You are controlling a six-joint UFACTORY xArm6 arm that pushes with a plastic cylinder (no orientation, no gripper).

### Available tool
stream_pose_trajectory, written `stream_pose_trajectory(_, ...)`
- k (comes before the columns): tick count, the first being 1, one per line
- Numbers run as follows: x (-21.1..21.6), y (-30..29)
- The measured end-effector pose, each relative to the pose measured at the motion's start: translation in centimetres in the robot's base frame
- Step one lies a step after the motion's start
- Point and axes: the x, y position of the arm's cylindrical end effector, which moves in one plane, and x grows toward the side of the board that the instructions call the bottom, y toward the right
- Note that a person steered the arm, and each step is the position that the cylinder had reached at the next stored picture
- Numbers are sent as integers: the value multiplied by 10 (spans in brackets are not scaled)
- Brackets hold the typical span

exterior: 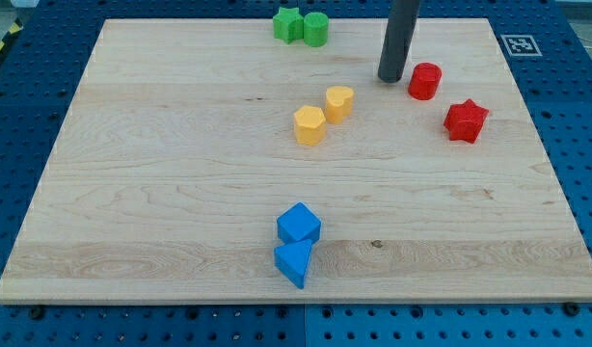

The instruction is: Push the red blocks towards the center right side of the board

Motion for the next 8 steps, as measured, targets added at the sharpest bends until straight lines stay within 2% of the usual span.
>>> stream_pose_trajectory(2, -40, 27)
stream_pose_trajectory(5, -29, 91)
stream_pose_trajectory(8, -34, 91)
